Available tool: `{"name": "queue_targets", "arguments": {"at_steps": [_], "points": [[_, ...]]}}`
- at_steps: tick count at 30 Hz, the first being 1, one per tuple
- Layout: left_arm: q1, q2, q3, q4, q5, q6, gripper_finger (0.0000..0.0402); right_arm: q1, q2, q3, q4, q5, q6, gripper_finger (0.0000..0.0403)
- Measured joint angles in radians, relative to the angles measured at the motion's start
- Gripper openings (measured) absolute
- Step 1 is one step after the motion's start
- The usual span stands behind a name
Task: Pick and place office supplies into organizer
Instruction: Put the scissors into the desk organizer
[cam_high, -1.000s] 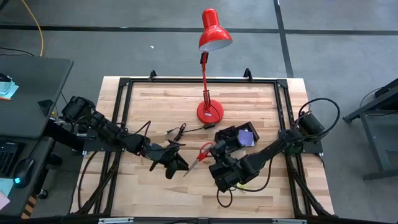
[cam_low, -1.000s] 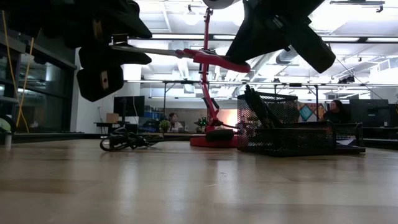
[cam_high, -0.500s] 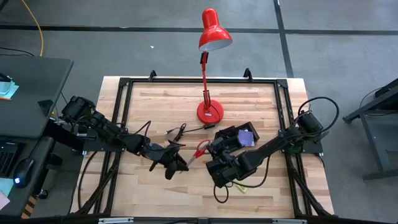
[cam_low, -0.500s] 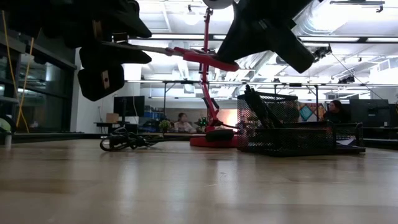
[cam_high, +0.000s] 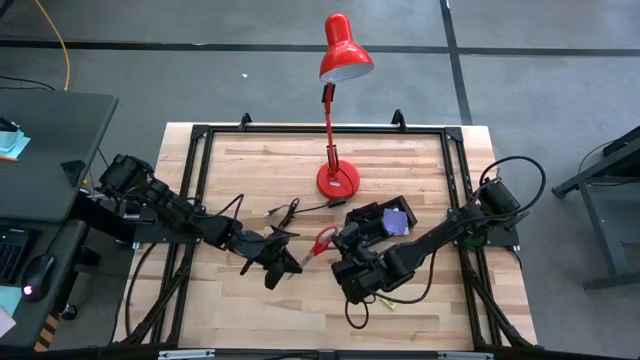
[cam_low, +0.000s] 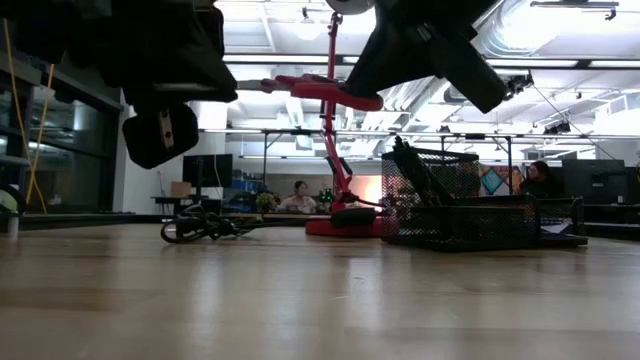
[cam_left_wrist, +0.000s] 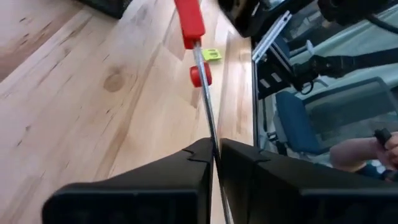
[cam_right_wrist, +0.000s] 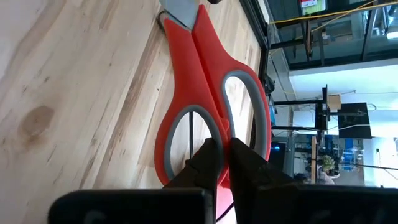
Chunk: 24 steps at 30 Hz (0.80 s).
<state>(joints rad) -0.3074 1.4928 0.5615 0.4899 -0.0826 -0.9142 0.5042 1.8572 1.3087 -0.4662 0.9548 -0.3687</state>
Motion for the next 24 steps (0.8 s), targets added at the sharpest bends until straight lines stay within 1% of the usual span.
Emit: {"name": "queue_targets", "arguments": {"at_steps": [3, 6, 9, 12, 19, 21, 24], "points": [[-0.001, 0.000, 0.001, -0.001, 0.003, 0.025, 0.0017, 0.000, 0.000, 0.000, 0.008, -0.007, 0.008, 0.0008], [0.001, 0.000, 0.001, -0.031, 0.001, 0.046, 0.0006, 0.001, 0.000, 0.000, -0.003, -0.009, 0.043, 0.0009], [0.001, 0.000, 0.001, -0.038, -0.005, 0.077, 0.0008, 0.012, 0.000, 0.000, -0.029, -0.017, 0.099, 0.0019], [0.000, 0.000, 0.001, -0.048, -0.014, 0.102, 0.0003, 0.036, 0.000, 0.001, -0.050, -0.005, 0.133, 0.0039], [-0.001, -0.001, 0.003, -0.038, -0.027, 0.161, 0.0001, 0.121, 0.000, 0.001, -0.081, 0.073, 0.212, 0.0096], [-0.001, -0.002, 0.003, -0.037, -0.037, 0.178, 0.0001, 0.145, 0.000, 0.002, -0.081, 0.092, 0.220, 0.0106], [-0.002, -0.002, 0.003, -0.038, -0.055, 0.225, 0.0001, 0.178, 0.002, 0.028, -0.083, 0.090, 0.271, 0.0113]]}}
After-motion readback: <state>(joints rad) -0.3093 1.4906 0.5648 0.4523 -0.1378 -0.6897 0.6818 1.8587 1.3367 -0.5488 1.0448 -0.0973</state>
